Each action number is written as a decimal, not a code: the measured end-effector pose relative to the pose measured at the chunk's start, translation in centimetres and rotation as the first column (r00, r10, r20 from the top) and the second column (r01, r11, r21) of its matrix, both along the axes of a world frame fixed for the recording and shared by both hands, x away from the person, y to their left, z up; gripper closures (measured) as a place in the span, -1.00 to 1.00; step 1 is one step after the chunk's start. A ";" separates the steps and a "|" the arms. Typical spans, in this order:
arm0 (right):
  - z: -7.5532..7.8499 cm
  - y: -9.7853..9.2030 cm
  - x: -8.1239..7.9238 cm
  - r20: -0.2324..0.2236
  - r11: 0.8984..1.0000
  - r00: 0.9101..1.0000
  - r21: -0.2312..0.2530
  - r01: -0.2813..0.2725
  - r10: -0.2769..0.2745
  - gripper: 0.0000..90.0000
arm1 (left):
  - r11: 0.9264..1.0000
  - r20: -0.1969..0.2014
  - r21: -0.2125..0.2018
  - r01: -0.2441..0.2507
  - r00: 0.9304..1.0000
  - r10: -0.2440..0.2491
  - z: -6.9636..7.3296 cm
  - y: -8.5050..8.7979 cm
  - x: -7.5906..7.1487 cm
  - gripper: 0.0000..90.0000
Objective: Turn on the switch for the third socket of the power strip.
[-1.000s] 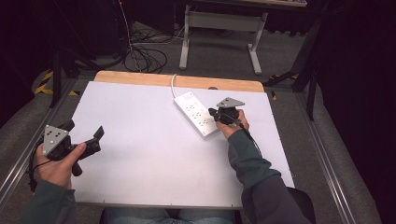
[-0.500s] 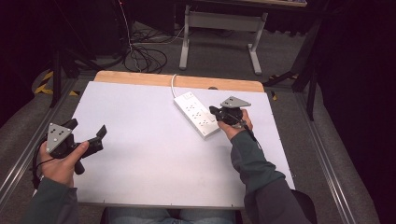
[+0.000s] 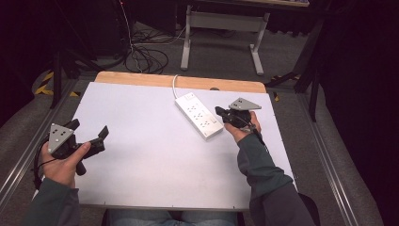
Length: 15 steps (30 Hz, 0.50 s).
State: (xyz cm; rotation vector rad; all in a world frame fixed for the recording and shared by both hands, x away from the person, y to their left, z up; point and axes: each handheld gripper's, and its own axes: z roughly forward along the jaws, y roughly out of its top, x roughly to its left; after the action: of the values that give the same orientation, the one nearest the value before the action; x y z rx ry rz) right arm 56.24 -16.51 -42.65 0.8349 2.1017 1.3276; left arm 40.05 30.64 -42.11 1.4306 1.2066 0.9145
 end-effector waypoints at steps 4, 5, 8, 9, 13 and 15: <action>0.4 -0.4 -0.5 0.006 1.000 1.000 0.007 0.007 -0.007 1.00 | 1.000 0.001 0.000 -0.002 1.000 0.002 0.0 0.0 0.0 -0.94; 0.4 -0.5 -0.6 0.012 1.000 1.000 0.008 0.003 -0.003 1.00 | 1.000 0.002 -0.001 -0.002 1.000 0.002 0.0 0.0 0.1 -0.94; 0.7 -0.8 -1.0 0.018 1.000 1.000 0.014 0.002 -0.003 1.00 | 1.000 0.001 0.000 0.000 1.000 0.000 0.0 0.0 0.1 -0.94; 0.7 -0.9 -1.2 0.019 1.000 1.000 0.016 -0.001 0.000 1.00 | 1.000 0.001 0.001 0.000 1.000 0.000 0.0 0.0 0.1 -0.94; 0.9 -1.2 -1.9 0.017 0.999 1.000 0.040 -0.003 0.002 1.00 | 1.000 0.001 0.003 0.000 1.000 0.000 0.0 0.0 0.1 -0.94; 1.0 -1.4 -2.2 0.019 0.999 1.000 0.047 -0.001 0.000 1.00 | 1.000 0.001 0.002 0.001 1.000 -0.001 0.0 0.0 0.1 -0.94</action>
State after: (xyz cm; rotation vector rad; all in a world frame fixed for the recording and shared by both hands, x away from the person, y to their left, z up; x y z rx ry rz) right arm 54.05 -17.95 -41.64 0.8379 2.0630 1.3849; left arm 40.12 30.60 -42.11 1.4320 1.2047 0.9159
